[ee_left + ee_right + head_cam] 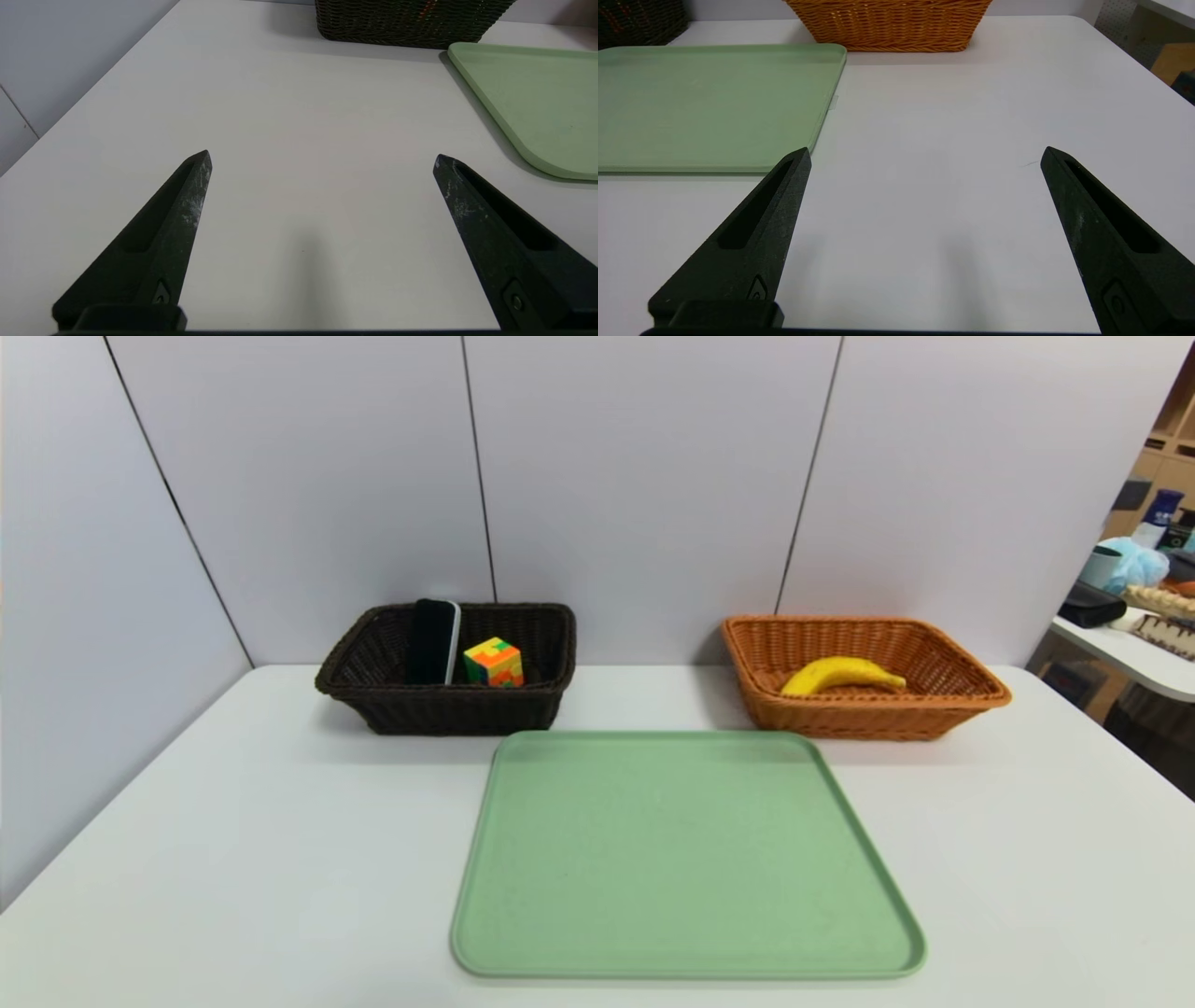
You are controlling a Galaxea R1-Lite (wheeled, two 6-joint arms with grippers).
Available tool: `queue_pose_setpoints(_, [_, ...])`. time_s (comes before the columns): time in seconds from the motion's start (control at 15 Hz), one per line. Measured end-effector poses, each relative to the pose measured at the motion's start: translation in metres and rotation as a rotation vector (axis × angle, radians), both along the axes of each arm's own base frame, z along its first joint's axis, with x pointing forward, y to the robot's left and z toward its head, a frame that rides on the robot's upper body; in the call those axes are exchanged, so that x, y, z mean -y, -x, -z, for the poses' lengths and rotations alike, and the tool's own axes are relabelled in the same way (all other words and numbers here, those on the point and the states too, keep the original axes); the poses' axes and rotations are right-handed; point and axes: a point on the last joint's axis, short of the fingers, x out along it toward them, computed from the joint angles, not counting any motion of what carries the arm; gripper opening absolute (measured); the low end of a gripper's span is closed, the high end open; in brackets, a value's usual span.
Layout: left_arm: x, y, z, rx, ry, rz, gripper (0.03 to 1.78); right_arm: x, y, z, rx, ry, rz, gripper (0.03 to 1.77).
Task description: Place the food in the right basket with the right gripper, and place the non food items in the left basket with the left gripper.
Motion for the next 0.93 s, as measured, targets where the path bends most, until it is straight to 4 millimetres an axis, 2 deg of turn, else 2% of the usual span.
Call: queue_pose_setpoints(0.93, [0.0,-0.0001,0.0,0.003,0.0,0.0,1.69,0.0001,-0.0002,-0.0003,0.005,-0.016,0.004,1.7])
